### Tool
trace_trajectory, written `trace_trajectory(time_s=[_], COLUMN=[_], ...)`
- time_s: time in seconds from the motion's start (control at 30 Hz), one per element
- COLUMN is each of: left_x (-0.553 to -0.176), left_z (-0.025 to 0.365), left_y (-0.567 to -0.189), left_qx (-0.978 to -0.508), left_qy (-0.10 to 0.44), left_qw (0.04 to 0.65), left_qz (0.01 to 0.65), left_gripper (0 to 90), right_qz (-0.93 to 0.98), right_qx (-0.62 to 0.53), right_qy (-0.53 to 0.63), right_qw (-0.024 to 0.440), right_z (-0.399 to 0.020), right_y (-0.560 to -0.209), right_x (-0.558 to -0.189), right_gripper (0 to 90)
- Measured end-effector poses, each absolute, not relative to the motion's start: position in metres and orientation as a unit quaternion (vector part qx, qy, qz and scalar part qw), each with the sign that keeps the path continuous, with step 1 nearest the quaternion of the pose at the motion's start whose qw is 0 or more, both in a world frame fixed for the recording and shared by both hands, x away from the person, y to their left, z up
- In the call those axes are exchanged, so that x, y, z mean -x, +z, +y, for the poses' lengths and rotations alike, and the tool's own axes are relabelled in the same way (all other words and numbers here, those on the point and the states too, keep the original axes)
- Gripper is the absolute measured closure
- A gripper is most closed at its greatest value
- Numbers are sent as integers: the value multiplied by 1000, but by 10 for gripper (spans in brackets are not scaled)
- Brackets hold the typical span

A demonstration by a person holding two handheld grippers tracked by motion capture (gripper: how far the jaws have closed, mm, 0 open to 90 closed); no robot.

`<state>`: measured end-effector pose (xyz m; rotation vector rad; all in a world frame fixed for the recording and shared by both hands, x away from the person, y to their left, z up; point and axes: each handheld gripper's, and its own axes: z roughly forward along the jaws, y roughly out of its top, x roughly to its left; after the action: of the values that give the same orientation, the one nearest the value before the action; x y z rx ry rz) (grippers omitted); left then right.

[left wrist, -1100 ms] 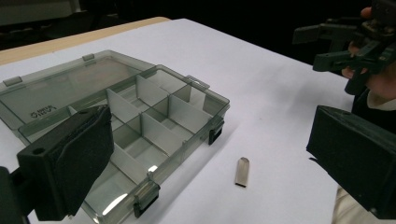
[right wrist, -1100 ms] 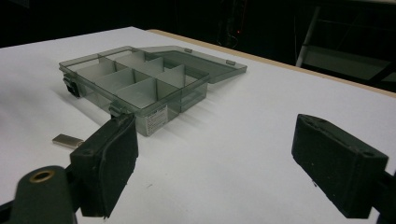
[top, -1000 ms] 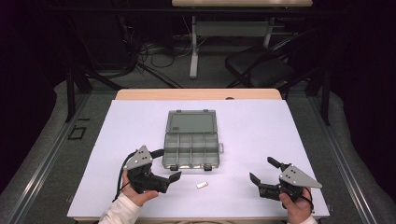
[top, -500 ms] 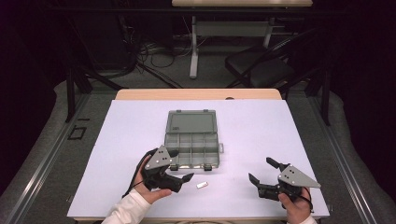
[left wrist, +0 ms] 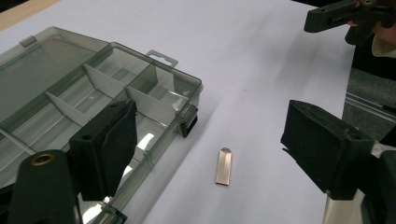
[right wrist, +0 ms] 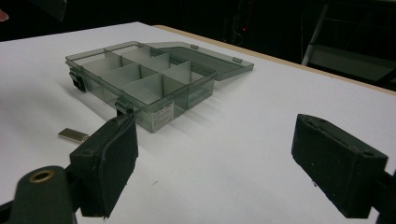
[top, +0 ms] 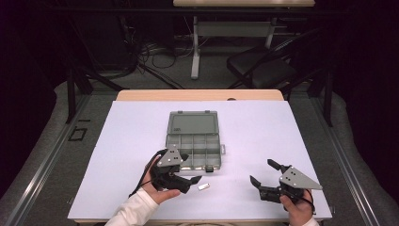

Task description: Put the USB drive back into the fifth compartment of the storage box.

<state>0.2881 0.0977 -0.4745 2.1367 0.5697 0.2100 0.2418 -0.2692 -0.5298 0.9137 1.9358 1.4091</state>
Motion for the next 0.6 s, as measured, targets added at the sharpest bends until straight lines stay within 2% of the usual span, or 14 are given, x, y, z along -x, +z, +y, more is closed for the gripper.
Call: trace_trajectory(time_s=[0.6], left_x=[-289], left_z=[79], left_y=[-489], left_qx=[-874], left_qy=[65], left_qw=[427], left_qz=[222], left_gripper=[379], right_qz=[729], right_qx=[-337], right_qy=[523], right_qw=[286], right_z=[-269], right_y=[-530], right_x=[-242], right_gripper=[139])
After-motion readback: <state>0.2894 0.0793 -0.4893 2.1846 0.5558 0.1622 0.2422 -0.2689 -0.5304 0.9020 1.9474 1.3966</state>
